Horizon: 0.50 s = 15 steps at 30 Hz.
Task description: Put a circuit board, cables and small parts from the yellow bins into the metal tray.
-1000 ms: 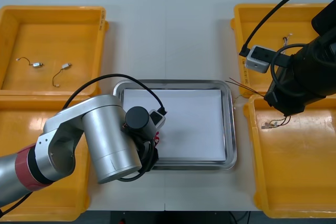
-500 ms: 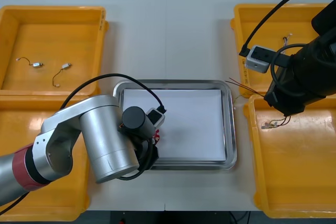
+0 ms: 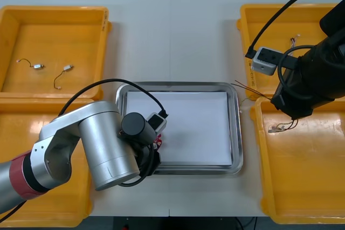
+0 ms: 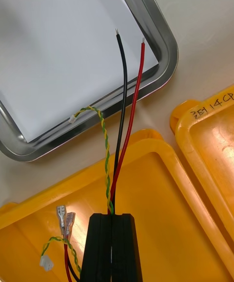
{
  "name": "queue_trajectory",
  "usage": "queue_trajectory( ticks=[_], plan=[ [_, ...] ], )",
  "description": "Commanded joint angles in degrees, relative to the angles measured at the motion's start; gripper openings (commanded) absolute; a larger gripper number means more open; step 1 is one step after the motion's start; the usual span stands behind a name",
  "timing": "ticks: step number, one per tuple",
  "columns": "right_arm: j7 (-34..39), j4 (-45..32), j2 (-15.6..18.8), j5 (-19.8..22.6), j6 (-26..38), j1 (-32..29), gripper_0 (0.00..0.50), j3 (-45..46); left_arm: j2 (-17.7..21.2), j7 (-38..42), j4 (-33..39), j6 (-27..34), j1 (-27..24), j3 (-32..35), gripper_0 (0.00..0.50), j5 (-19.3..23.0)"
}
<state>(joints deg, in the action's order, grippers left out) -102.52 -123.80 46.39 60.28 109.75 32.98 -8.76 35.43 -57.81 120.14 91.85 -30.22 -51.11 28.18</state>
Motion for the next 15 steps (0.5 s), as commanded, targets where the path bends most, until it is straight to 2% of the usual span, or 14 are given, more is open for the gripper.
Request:
queue_trajectory(
  ticks=[1,2,3,5,6,15],
  plan=[
    [-1.7,-1.7,-0.5,0.6,0.3,1.9,0.0,-0.6,1.5,4.7,2.5,-0.7,1.0,-0.9,0.268,-0.6],
    [-1.7,-1.7,-0.5,0.5,0.3,1.9,0.0,-0.6,1.5,4.8,2.6,-0.7,1.0,-0.9,0.364,-0.6],
    [-1.7,-1.7,-0.4,0.6,0.3,1.9,0.0,-0.6,1.5,5.0,2.7,-0.7,1.0,-0.9,0.416,-0.6],
    [-1.7,-1.6,-0.4,0.6,0.3,2.0,0.0,-0.6,1.5,5.1,2.8,-0.8,1.0,-0.9,0.445,-0.5],
    [-1.7,-1.6,-0.4,0.5,0.3,1.9,0.0,-0.6,1.5,5.2,3.0,-0.8,1.1,-0.9,0.495,-0.5],
    [-1.8,-1.7,-0.5,0.7,0.3,1.9,0.0,-0.6,1.5,6.2,5.1,-0.6,1.1,-0.7,0.5,-0.8]
  ],
)
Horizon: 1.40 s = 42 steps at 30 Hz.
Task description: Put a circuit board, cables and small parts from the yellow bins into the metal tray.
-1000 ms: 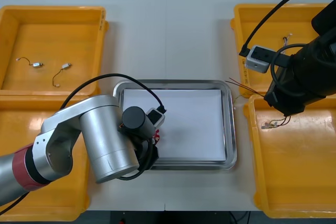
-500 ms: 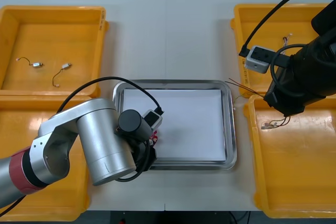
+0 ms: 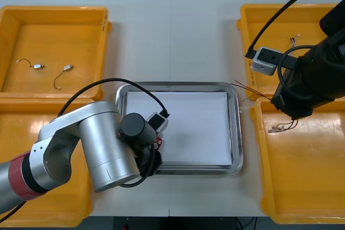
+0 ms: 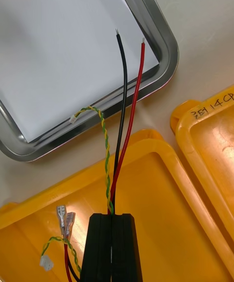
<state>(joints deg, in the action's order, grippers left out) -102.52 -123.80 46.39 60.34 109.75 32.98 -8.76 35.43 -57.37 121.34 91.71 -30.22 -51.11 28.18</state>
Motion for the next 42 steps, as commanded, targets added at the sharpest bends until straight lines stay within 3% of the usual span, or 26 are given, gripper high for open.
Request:
queue_trajectory(
  ticks=[1,10,19,25,33,42],
  plan=[
    [-1.8,-1.7,-0.5,0.7,0.3,1.9,0.0,-0.6,1.5,6.0,4.4,-0.2,1.1,-0.5,0.5,-0.8],
    [-2.6,-1.7,-0.5,1.0,0.3,2.2,0.0,-3.4,1.2,5.2,9.0,8.1,1.0,6.7,0.5,2.8],
    [-2.8,-1.7,-0.5,-0.1,-2.0,4.9,0.0,-11.7,-0.8,2.9,10.3,18.1,0.2,17.5,0.5,6.5],
    [-2.9,-1.7,-0.5,-1.5,-5.9,6.7,0.0,-17.2,-1.5,1.4,10.2,18.3,-0.4,24.6,0.5,8.8],
    [-3.9,-1.7,-0.5,-6.0,-11.3,9.3,0.0,-26.0,1.0,-1.2,8.8,18.3,-0.4,34.6,0.5,14.5],
    [-5.2,-1.7,-0.6,-9.9,-17.1,10.6,0.0,-33.9,2.9,-10.5,1.6,18.3,-1.5,41.9,0.5,15.2]
  ],
)
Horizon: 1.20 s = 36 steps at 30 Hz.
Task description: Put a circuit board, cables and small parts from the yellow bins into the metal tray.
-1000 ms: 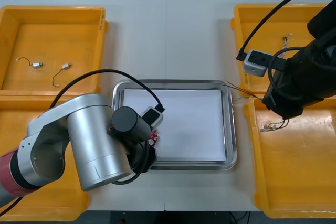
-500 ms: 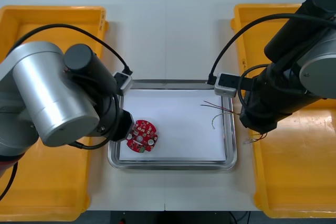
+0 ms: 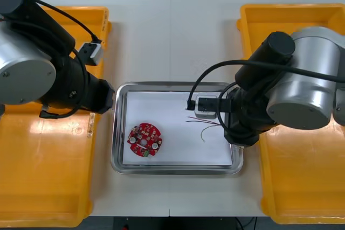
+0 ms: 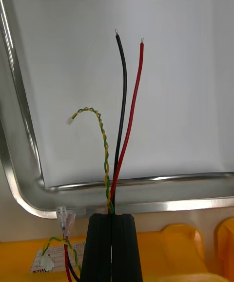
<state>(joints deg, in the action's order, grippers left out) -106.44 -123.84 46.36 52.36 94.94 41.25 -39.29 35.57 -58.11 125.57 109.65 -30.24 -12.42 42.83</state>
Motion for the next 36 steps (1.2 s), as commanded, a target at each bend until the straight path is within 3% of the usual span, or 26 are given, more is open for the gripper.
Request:
queue_trajectory(
  ticks=[1,10,21,36],
  plan=[
    [-1.5,-1.7,-0.6,-2.6,-3.0,2.3,0.0,-4.1,3.0,-10.9,-3.6,0.4,-1.8,3.8,0.5,0.4],
    [-1.8,-1.7,-2.2,-9.5,-6.9,2.3,0.0,-10.6,5.2,-20.5,-10.8,0.4,-3.2,9.9,0.5,0.1],
    [-1.8,-1.3,-2.6,-13.6,-9.4,2.3,0.0,-15.6,6.8,-31.3,-18.5,0.4,-4.9,16.6,0.5,-2.6],
    [-2.2,7.0,-7.2,-13.2,-10.3,4.5,0.0,-17.4,6.7,-38.7,-33.2,-0.4,-9.8,19.6,0.5,-8.3]
  ],
)
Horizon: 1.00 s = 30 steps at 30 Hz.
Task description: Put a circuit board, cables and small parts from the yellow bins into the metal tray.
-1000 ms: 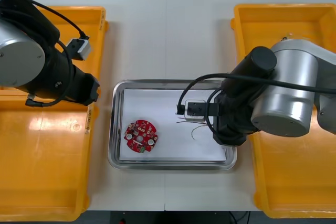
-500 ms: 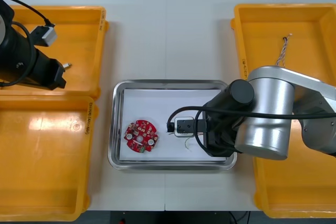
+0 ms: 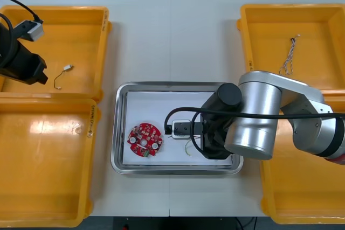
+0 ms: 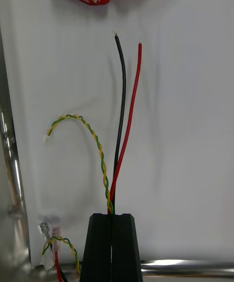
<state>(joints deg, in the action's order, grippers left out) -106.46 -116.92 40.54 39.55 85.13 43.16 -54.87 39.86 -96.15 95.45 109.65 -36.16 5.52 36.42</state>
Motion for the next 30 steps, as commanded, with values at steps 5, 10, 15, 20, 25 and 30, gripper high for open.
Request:
queue_trajectory(
  ticks=[5,10,15,20,25,30],
  plan=[
    [-1.9,0.1,-1.3,-1.1,-0.5,2.6,0.0,-3.1,2.4,-1.7,-7.1,-4.2,-5.1,1.7,0.5,-3.5],
    [-2.2,0.1,-1.3,-1.3,-0.5,2.5,0.0,-4.2,2.4,-2.6,-11.3,-9.8,-5.6,1.7,0.5,-4.5],
    [-2.1,0.0,-1.3,-1.8,-0.5,2.5,0.0,-4.5,2.4,-3.7,-15.5,-16.0,-5.9,1.7,0.5,-5.4],
    [-1.9,0.1,-1.7,-3.2,-0.5,2.5,0.166,-4.4,2.4,-4.7,-20.3,-21.8,-7.2,1.6,0.5,-5.3],
    [-1.5,0.1,-1.8,-4.0,-0.4,2.6,0.5,-4.4,2.4,-5.5,-23.5,-25.9,-7.9,1.6,0.5,-4.9],
    [-1.1,0.0,-1.8,-4.1,-0.2,2.7,0.5,-4.4,2.4,-6.4,-25.9,-30.1,-7.9,1.6,0.5,-4.8]
  ],
)
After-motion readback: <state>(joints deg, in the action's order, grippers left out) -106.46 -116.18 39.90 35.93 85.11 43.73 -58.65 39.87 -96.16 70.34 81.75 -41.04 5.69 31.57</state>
